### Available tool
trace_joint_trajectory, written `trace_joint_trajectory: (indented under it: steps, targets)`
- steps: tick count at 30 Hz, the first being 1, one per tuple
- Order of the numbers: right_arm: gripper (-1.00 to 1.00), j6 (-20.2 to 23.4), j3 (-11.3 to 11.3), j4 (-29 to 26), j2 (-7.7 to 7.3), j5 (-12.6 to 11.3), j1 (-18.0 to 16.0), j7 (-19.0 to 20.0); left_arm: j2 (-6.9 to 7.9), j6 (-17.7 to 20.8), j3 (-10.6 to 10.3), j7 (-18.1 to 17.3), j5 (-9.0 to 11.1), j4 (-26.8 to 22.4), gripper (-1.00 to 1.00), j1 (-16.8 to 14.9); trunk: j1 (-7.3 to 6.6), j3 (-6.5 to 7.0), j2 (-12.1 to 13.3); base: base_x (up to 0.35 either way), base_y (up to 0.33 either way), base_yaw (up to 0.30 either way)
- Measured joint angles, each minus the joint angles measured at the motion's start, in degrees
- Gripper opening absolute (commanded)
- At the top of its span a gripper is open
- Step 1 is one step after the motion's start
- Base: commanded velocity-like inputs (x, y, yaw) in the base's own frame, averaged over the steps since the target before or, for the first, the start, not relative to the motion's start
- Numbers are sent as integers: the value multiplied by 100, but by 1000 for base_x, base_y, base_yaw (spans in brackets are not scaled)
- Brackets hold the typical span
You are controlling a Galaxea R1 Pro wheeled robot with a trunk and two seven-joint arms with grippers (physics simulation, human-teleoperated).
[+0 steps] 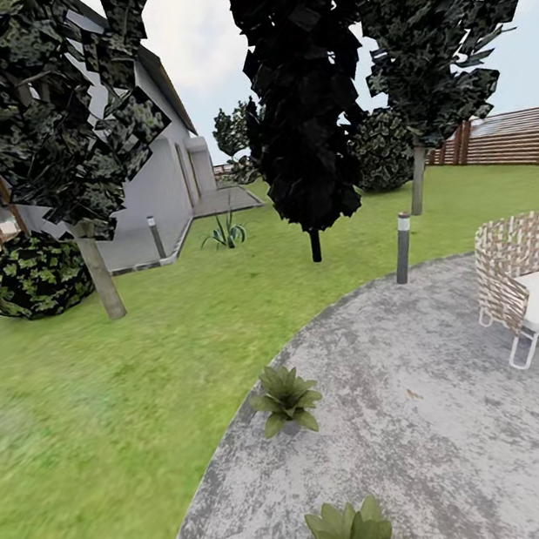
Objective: Pick up the pesticide atomizer in the garden and spray insectifuge to fully cover both potted plants in the garden.
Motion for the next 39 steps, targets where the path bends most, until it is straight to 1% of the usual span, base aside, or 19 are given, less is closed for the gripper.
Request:
trace_joint_trajectory:
  steps: [3, 4, 7, 12, 15, 17, 21, 27, 31, 33, 35, 37, 39]
  targets:
    - [100, -87, 0, -5, -11, 4, 1, -3, 97, 0, 1, 12, 3, -1, 100, -23, 0, -6, 0, 0, 0, 260]
    - [100, -240, 0, -11, -25, 6, 2, -4, 192, 0, 4, 14, 6, -1, 100, -28, 0, -9, 0, 0, 0, 260]
    - [100, -356, 0, -11, -66, 8, 2, -4, 259, -21, 3, 19, 14, -3, 100, -32, 0, -17, 0, -20, 18, 260]
    - [100, -402, -5, -32, -125, 1, 1, -5, 280, -179, 8, 31, 35, -2, 100, -34, 2, -31, 1, -134, 157, 260]
    - [100, -409, -1, -178, -138, 1, 1, -5, 275, -228, 11, 37, 44, -8, 100, -34, 2, -39, 1, -203, 231, 260]
    - [100, -412, 1, -486, -156, 7, 0, -5, 272, -250, 12, 41, 51, -11, 100, -34, 2, -45, 1, -239, 232, 260]
    - [100, -412, 1, -661, -159, 8, 1, -5, 277, -254, 12, 41, 55, -11, 100, -33, 3, -56, 1, -264, 212, 260]
    - [100, -419, 1, -1203, -160, 9, 1, -5, 302, -343, 12, 41, 54, -49, 100, -62, 1, -73, 0, -177, 145, 260]
    - [100, -425, 0, -1659, -160, 9, 0, -5, 317, -726, 12, 41, 43, -276, 100, -97, 0, -83, 1, -30, 26, 260]
    - [100, -509, -1, -1849, -160, 9, 0, -5, 328, -1014, 20, 41, 44, -410, 100, -105, 0, -89, 1, -8, 7, 260]
    - [100, -707, -3, -1937, -160, 9, 0, -5, 324, -1244, 23, 41, 50, -500, 100, -105, 0, -94, 0, -4, 4, 260]
    - [100, -1002, -1, -1982, -157, 9, 0, -5, 315, -1471, 26, 41, 54, -583, 100, -110, 0, -100, 1, -2, 2, 263]
    - [100, -1408, 0, -2010, -154, 9, 0, -5, 302, -1743, 27, 41, 56, -714, 100, -123, 0, -105, 1, -1, 1, 266]
